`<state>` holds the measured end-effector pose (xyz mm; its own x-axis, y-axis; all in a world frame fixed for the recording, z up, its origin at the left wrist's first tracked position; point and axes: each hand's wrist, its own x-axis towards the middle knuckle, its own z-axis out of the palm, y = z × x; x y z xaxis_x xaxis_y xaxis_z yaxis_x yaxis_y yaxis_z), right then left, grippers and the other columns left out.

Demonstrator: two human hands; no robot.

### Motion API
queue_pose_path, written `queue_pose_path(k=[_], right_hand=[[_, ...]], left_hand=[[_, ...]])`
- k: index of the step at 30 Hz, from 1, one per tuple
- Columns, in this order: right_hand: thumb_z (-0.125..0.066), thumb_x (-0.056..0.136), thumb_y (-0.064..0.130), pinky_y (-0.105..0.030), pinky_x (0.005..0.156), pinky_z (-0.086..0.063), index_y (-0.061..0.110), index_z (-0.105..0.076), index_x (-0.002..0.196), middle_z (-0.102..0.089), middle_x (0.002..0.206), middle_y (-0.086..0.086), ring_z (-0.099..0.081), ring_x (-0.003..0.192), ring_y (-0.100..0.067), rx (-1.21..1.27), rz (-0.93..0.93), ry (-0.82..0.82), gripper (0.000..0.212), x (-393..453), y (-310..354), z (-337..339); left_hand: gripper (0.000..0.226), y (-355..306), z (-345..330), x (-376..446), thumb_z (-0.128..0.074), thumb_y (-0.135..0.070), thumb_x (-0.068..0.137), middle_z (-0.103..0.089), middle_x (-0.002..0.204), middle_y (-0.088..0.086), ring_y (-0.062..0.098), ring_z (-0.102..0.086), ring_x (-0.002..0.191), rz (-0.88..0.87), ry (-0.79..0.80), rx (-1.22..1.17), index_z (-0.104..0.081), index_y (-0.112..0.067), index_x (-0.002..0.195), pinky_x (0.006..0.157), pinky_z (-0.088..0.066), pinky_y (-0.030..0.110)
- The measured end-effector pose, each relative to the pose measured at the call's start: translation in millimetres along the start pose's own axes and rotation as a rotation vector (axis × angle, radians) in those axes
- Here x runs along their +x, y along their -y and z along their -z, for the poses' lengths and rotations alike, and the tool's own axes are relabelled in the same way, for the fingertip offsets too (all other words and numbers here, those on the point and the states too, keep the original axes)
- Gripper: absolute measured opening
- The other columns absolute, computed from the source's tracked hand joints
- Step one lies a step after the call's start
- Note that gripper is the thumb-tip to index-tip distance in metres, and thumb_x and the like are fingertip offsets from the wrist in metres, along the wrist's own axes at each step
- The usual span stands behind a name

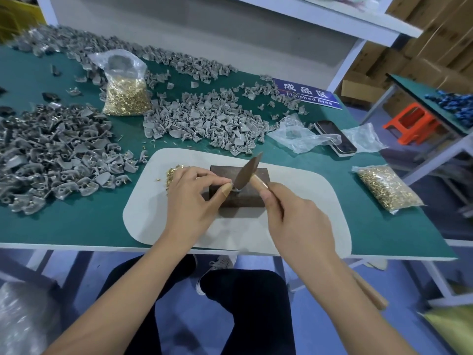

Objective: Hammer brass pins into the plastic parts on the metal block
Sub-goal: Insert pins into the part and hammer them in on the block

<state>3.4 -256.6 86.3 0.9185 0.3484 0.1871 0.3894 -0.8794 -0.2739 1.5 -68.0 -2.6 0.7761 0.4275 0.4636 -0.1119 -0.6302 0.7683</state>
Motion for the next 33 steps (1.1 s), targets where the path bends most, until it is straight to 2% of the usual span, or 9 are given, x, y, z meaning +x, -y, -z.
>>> queue_pose_path(k=[4, 8, 13, 16, 20, 24, 28, 32, 33], right_hand=[[-0.033, 0.104, 0.050, -0.046, 0.062, -0.052, 0.034, -0.061, 0.127, -0.073, 0.084, -0.003, -0.063, 0.075, -0.038, 0.190, -0.013, -0.241, 0.040, -1.8, -0.7, 2.3], [-0.031, 0.106, 0.052, -0.046, 0.067, -0.051, 0.033, -0.056, 0.120, -0.071, 0.086, -0.007, -0.063, 0.083, -0.042, 0.038, -0.008, 0.021, 0.034, 0.7, -1.3, 0.0], [-0.032, 0.106, 0.051, -0.047, 0.065, -0.051, 0.033, -0.059, 0.125, -0.072, 0.084, -0.006, -0.062, 0.078, -0.040, 0.105, -0.005, -0.078, 0.038, 3.2, -2.9, 1.7], [-0.029, 0.106, 0.052, -0.045, 0.065, -0.050, 0.032, -0.057, 0.117, -0.069, 0.082, -0.005, -0.062, 0.079, -0.041, 0.038, -0.003, 0.011, 0.036, 2.0, -3.3, -0.7], [-0.032, 0.105, 0.051, -0.045, 0.063, -0.050, 0.035, -0.061, 0.126, -0.072, 0.084, -0.004, -0.062, 0.076, -0.039, 0.145, -0.006, -0.173, 0.039, 4.0, -6.1, 0.8], [-0.030, 0.106, 0.052, -0.042, 0.064, -0.048, 0.038, -0.056, 0.128, -0.073, 0.088, -0.003, -0.064, 0.081, -0.038, 0.020, 0.026, -0.016, 0.037, 6.5, -4.8, 0.1], [-0.035, 0.108, 0.047, -0.045, 0.062, -0.051, 0.035, -0.060, 0.129, -0.074, 0.086, -0.001, -0.064, 0.077, -0.037, 0.131, 0.052, -0.212, 0.035, 3.8, -3.7, 4.1], [-0.030, 0.106, 0.051, -0.040, 0.062, -0.044, 0.036, -0.056, 0.115, -0.068, 0.082, 0.000, -0.061, 0.081, -0.037, -0.049, 0.013, 0.027, 0.031, 7.8, -3.1, 5.9], [-0.029, 0.106, 0.052, -0.040, 0.062, -0.045, 0.037, -0.056, 0.115, -0.067, 0.081, 0.002, -0.061, 0.080, -0.036, -0.048, 0.005, 0.017, 0.032, 9.5, -3.7, 9.5]], left_hand=[[0.007, 1.1, 0.3, 0.4, -0.077, -0.039, 0.086, -0.059, 0.092, -0.022, 0.011, -0.048, 0.105, 0.010, 0.003, -0.010, -0.078, -0.043, 0.091, 0.096, -0.030, 0.016], [0.007, 0.7, -0.6, 0.7, -0.079, -0.037, 0.085, -0.062, 0.091, -0.016, 0.017, -0.052, 0.104, -0.009, 0.000, 0.012, -0.079, -0.039, 0.093, 0.094, -0.036, 0.028], [0.007, 0.1, -0.2, 0.7, -0.078, -0.039, 0.086, -0.062, 0.092, -0.016, 0.016, -0.051, 0.104, -0.010, 0.004, 0.006, -0.079, -0.039, 0.093, 0.095, -0.036, 0.027], [0.007, -0.6, -0.3, 0.9, -0.078, -0.039, 0.085, -0.064, 0.092, -0.014, 0.017, -0.052, 0.103, -0.007, -0.008, -0.003, -0.080, -0.037, 0.092, 0.094, -0.038, 0.029], [0.006, 1.2, -0.6, 0.4, -0.077, -0.040, 0.086, -0.062, 0.093, -0.017, 0.014, -0.049, 0.106, -0.003, -0.004, -0.013, -0.079, -0.039, 0.092, 0.096, -0.039, 0.032], [0.007, 2.4, -1.1, 1.0, -0.078, -0.040, 0.086, -0.063, 0.092, -0.014, 0.015, -0.050, 0.103, -0.012, -0.005, -0.007, -0.079, -0.038, 0.092, 0.095, -0.036, 0.026], [0.007, 3.5, -1.6, 0.6, -0.077, -0.040, 0.086, -0.062, 0.093, -0.016, 0.011, -0.048, 0.104, -0.011, 0.000, -0.017, -0.079, -0.039, 0.093, 0.095, -0.029, 0.013], [0.010, 4.2, -1.8, 1.0, -0.074, -0.045, 0.085, -0.061, 0.091, -0.016, 0.011, -0.049, 0.102, -0.016, -0.001, 0.000, -0.079, -0.039, 0.092, 0.094, -0.027, 0.011], [0.013, 3.7, -1.6, 0.6, -0.071, -0.048, 0.085, -0.060, 0.091, -0.018, 0.010, -0.048, 0.102, -0.018, 0.002, 0.002, -0.078, -0.040, 0.092, 0.094, -0.027, 0.011]])
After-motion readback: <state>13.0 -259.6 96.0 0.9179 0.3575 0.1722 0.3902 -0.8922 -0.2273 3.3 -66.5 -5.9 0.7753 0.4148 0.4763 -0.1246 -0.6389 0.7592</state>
